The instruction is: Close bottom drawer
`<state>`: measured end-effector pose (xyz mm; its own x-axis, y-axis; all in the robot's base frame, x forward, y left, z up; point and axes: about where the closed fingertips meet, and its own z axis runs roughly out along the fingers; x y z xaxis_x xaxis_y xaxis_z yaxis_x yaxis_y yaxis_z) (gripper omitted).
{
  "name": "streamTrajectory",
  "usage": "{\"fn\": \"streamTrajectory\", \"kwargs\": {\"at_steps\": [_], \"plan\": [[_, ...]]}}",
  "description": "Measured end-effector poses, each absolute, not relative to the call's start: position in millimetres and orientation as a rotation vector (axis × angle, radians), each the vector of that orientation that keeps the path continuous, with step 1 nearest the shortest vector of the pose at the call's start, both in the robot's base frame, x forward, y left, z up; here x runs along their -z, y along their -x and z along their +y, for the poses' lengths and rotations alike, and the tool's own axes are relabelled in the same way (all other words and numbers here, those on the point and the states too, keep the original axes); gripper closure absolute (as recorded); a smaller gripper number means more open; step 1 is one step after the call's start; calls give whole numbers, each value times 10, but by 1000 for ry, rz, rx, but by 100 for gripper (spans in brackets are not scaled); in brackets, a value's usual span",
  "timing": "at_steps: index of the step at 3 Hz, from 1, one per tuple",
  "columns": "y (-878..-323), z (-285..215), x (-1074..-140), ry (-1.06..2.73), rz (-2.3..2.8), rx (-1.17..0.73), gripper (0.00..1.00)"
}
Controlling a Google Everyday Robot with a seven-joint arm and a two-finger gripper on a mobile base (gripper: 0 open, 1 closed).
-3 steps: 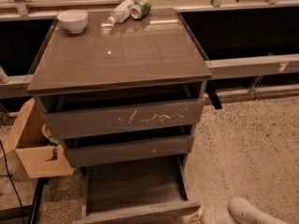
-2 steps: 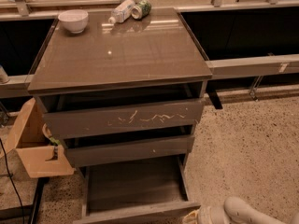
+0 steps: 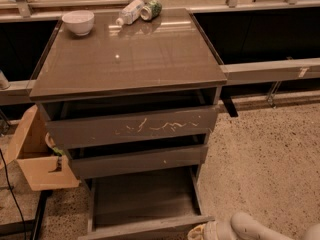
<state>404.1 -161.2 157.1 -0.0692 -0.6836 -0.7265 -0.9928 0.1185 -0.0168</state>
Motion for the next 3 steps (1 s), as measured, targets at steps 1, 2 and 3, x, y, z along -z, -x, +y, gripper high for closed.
{"fn": "streamTrajectory", "kwargs": {"at_steps": [1,2,3], "plan": [[-4148,-1504,-1530,1633,1789,-654,100],[-4282,-1444,-1479,1636,1782,-618,100],[-4283,-1443,-1478,1636,1782,-618,82]]}}
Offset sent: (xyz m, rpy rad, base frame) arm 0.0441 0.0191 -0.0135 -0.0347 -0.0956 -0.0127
